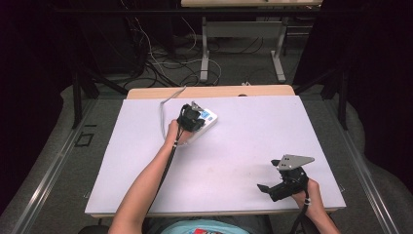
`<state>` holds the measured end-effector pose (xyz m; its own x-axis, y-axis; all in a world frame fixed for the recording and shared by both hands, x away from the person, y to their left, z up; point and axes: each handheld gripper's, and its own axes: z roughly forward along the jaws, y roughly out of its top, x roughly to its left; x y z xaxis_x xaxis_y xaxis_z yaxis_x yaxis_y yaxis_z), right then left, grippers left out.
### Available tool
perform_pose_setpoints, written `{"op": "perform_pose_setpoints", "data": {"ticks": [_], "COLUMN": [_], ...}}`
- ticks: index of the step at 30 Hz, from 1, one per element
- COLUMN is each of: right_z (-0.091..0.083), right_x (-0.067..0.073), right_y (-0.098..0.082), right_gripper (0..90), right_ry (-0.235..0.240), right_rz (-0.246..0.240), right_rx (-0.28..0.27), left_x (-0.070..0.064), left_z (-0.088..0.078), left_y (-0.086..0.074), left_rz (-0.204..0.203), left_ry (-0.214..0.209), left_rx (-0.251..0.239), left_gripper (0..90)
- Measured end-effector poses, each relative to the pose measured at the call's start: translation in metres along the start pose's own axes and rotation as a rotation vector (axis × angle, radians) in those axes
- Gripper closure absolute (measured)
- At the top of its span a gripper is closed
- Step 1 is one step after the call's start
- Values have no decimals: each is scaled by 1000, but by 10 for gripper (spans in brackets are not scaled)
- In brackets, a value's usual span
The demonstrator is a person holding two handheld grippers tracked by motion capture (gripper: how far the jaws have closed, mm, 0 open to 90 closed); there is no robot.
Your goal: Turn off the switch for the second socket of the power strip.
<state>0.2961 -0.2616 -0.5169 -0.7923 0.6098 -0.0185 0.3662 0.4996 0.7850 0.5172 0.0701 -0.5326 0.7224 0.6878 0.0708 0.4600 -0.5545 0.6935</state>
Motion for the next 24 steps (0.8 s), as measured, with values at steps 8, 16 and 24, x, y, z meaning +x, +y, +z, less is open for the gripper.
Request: {"op": "perform_pose_setpoints", "data": {"ticks": [8, 16, 24], "right_z": [1, 1, 1], "right_x": [0, 0, 0], "right_y": [0, 0, 0], "right_gripper": [1, 1, 1], "right_ry": [-1, -1, -4], "right_rz": [-2, -2, -1], "right_rx": [-15, -15, -14], "left_x": [-3, -4, -2], "left_z": [1, 1, 1], "left_y": [1, 2, 2], "left_rz": [14, 10, 3], "left_ry": [11, 15, 9], "left_rx": [5, 11, 11], "left_gripper": [900, 900, 900]}}
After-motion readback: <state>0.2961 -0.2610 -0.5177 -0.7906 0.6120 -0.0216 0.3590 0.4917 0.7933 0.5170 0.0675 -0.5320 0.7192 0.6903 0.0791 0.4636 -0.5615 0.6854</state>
